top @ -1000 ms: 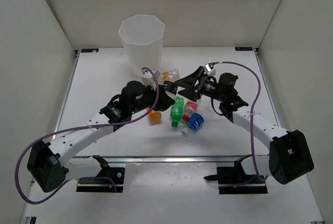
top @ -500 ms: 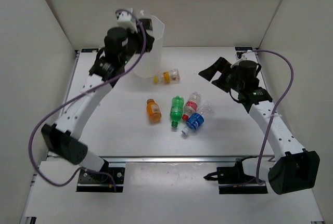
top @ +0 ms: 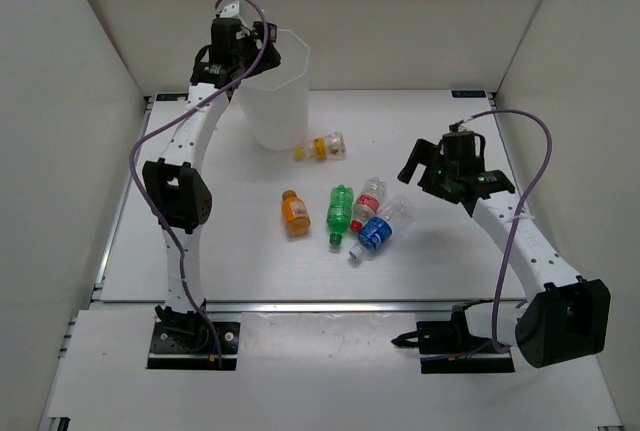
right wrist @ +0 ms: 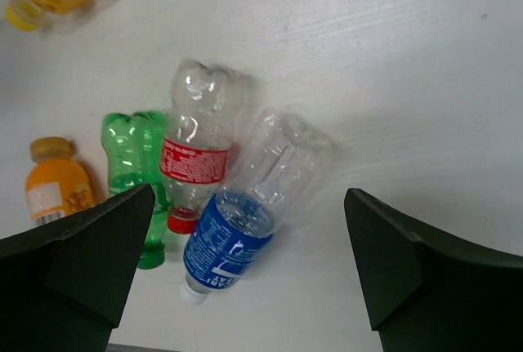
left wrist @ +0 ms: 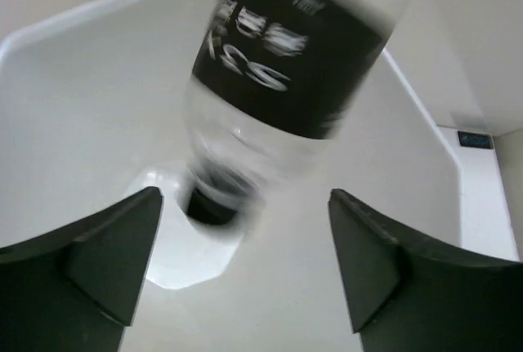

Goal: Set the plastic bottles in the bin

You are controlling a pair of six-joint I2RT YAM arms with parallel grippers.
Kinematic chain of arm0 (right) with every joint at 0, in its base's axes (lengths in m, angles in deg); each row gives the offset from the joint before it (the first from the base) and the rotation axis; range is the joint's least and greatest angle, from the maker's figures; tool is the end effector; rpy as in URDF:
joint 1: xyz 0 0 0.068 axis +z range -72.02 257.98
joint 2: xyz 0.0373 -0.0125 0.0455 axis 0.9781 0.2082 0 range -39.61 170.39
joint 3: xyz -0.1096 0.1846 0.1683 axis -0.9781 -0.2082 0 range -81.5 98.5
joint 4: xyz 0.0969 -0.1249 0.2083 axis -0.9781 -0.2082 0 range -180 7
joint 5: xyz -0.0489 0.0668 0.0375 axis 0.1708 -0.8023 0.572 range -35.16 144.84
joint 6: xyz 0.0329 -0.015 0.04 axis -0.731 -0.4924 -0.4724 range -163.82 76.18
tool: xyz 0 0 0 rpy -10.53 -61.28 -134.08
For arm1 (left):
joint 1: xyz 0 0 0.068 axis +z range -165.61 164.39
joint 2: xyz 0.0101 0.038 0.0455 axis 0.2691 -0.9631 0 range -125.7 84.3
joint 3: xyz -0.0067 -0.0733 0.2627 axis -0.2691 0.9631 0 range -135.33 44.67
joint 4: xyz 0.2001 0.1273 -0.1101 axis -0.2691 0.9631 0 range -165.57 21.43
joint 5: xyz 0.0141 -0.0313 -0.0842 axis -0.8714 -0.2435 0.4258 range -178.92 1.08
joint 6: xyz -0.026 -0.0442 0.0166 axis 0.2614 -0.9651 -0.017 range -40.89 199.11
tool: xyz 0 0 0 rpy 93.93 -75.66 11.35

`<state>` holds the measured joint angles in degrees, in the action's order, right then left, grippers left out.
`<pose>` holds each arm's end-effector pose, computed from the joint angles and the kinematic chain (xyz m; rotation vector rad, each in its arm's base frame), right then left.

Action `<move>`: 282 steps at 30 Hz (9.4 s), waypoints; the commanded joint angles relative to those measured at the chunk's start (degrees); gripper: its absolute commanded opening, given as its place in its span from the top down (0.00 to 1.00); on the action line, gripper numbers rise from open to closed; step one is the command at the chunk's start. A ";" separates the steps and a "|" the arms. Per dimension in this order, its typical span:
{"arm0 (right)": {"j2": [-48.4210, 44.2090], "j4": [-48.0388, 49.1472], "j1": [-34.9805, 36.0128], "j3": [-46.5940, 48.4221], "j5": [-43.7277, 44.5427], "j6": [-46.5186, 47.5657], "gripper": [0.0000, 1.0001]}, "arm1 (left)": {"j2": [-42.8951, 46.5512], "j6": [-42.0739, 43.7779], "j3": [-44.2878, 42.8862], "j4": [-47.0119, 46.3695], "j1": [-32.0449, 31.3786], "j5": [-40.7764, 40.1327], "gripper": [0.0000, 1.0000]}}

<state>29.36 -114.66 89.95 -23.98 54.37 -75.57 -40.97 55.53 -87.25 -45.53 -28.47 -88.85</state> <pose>0.2516 0.0536 0.2952 0.4005 2.3219 0.3895 0.4966 -0.1135 0.3735 -0.1861 1.9939 -0.4126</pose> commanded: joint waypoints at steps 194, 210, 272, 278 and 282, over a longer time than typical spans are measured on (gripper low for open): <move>11.45 9.96 16.51 1.46 14.35 20.32 0.01 | 11.71 5.99 6.13 -1.20 -3.92 -14.48 0.02; -4.52 2.93 9.76 -9.78 13.22 16.19 0.00 | 36.84 4.43 38.03 -8.25 -21.84 -11.51 0.01; -7.28 10.40 -15.58 -12.34 11.45 28.50 0.01 | 13.13 6.71 5.89 -10.45 -1.91 -13.26 0.19; -4.64 6.62 -15.30 -9.18 12.43 28.41 0.01 | 17.69 9.94 12.91 -14.75 -6.55 -15.87 0.01; -6.30 5.82 -14.34 -9.87 12.34 27.35 0.01 | 19.79 11.54 11.15 -10.98 -9.72 -12.50 0.01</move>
<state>24.62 -108.23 74.91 -35.61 66.56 -47.53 -28.62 65.37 -73.65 -57.13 -35.34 -103.65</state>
